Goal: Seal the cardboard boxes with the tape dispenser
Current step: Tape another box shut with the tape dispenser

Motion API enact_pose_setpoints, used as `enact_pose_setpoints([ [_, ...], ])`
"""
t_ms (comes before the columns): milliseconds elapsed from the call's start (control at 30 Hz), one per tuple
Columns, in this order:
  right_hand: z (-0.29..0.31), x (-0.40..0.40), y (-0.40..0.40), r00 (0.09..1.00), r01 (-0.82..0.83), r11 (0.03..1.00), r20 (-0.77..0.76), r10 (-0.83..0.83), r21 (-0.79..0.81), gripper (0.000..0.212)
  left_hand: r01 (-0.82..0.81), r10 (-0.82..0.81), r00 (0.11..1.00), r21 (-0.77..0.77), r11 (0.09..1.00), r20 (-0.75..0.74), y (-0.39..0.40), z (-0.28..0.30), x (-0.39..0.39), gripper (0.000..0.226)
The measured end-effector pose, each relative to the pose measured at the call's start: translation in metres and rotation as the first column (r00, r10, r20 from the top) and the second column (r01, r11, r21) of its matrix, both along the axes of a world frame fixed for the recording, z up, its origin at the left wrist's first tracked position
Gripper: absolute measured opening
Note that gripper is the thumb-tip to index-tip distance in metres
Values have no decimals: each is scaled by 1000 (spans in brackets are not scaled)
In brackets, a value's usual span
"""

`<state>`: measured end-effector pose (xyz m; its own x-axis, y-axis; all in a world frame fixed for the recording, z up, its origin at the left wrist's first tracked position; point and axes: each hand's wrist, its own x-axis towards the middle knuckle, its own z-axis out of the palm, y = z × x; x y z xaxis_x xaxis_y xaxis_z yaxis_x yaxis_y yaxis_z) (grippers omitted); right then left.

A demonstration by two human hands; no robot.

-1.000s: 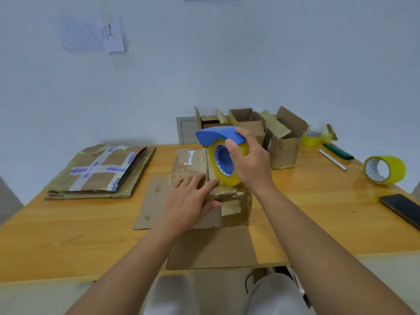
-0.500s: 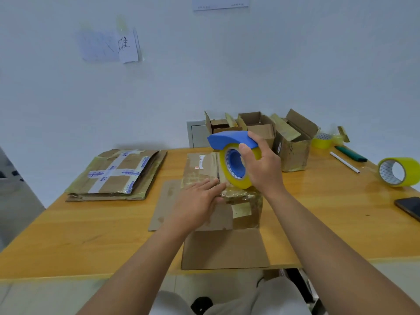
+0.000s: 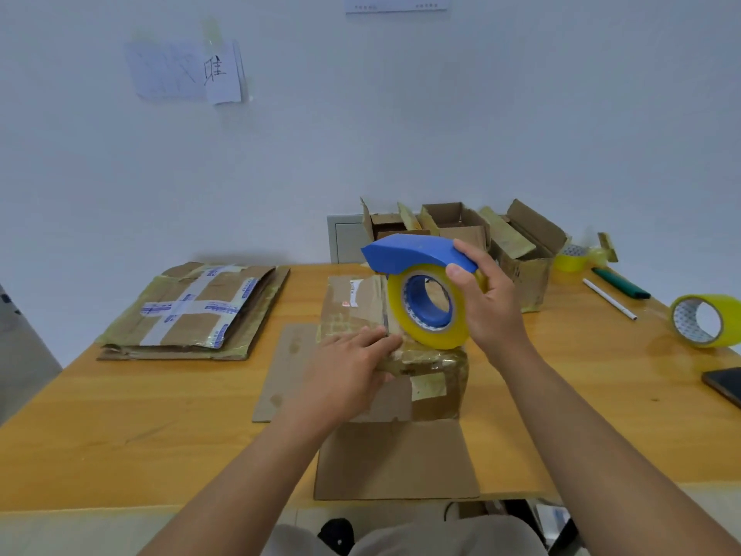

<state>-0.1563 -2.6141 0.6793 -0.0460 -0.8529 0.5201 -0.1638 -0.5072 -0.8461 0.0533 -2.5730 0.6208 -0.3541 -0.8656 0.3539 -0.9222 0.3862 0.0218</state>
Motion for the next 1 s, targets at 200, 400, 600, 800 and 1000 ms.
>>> enact_pose_setpoints([
  [200, -3, -8, -8, 990, -84, 996, 115, 83, 4, 31, -29, 193, 871, 345, 938, -451, -10, 37, 5, 31],
  [400, -5, -12, -10, 980, -130, 992, 151, 129, -2, 37, 114, 533, 231, 567, 816, -814, -34, 72, 7, 61],
  [600, -3, -16, -13, 970, -184, 983, 164, 181, 6, 42, 312, 566, 38, 548, 777, -824, -52, 84, 13, 49],
  [800, -3, -17, -22, 964, -231, 973, 142, 224, 31, 35, 376, 561, -92, 493, 785, -823, -55, 88, 17, 10],
  [1000, 5, -14, -24, 956, -291, 956, 45, 289, 41, 35, 311, 543, -88, 495, 811, -835, -53, 83, 25, 11],
])
